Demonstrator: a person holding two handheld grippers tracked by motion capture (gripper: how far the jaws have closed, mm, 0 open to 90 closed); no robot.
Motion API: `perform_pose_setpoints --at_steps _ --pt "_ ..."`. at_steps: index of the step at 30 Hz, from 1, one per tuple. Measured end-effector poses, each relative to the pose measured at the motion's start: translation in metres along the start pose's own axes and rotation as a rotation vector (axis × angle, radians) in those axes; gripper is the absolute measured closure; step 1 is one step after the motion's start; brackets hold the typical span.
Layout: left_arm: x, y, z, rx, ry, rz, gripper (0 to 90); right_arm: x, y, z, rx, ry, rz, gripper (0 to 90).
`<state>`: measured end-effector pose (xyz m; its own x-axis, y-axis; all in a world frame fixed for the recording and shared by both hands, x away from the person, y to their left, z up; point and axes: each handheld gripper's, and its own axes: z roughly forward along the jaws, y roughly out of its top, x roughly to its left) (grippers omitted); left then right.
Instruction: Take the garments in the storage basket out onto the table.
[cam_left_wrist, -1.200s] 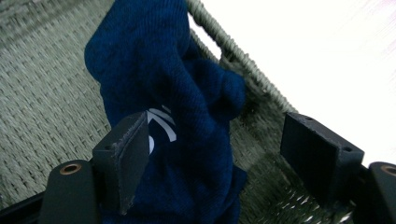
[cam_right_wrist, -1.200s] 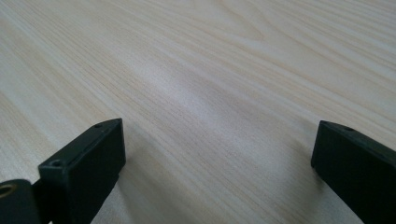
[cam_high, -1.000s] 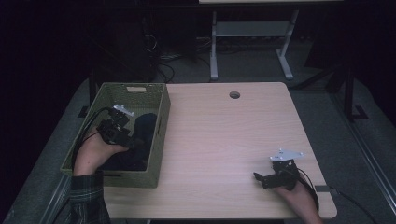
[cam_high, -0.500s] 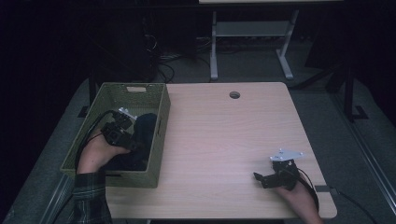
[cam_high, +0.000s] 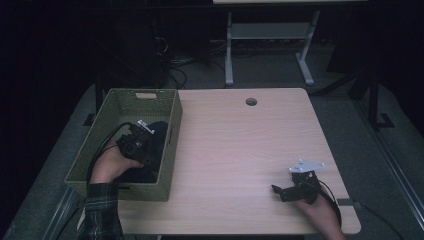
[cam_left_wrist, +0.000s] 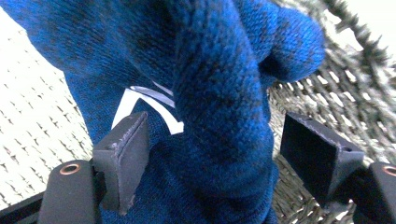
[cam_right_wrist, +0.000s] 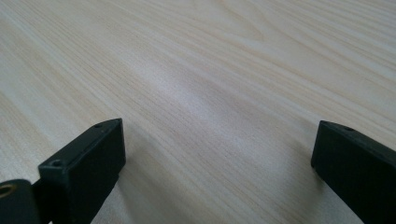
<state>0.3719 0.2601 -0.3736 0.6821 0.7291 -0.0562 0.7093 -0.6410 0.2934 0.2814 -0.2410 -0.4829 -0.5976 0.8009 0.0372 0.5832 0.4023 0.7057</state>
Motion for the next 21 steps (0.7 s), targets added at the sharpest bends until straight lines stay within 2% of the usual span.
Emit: perform_pose_setpoints --at_steps 3,8,11,12,13,15,16,17,21 --pt "0.0010 -0.0002 0.0041 0.011 0.002 0.004 23.6 0.0000 0.0000 0.0000 0.000 0.000 0.000 2.6" --pt "0.0029 -0.0014 0.0073 0.013 -0.004 0.025 30.8 0.0000 0.0000 0.0000 0.000 0.000 0.000 2.6" --pt "0.0043 -0.0027 0.0079 0.009 -0.021 0.023 43.3 0.0000 0.0000 0.0000 0.000 0.000 0.000 2.6" --pt "0.0046 -0.0029 0.0079 0.009 -0.030 0.021 43.3 0.0000 0.0000 0.0000 0.000 0.000 0.000 2.6" --pt "0.0048 -0.0030 0.0067 0.006 -0.030 0.035 52.1 0.0000 0.0000 0.0000 0.000 0.000 0.000 2.6" --pt "0.0045 -0.0030 0.0057 -0.001 -0.024 0.041 54.4 0.0000 0.0000 0.0000 0.000 0.000 0.000 2.6" --pt "0.0048 -0.0031 0.0047 0.000 -0.025 0.042 62.0 0.0000 0.0000 0.0000 0.000 0.000 0.000 2.6" --pt "0.0048 -0.0033 0.0041 0.000 -0.027 0.034 62.0 0.0000 0.0000 0.0000 0.000 0.000 0.000 2.6" --pt "0.0062 -0.0039 0.0017 -0.004 -0.039 0.017 72.1 0.0000 0.0000 0.0000 0.000 0.000 0.000 2.6"
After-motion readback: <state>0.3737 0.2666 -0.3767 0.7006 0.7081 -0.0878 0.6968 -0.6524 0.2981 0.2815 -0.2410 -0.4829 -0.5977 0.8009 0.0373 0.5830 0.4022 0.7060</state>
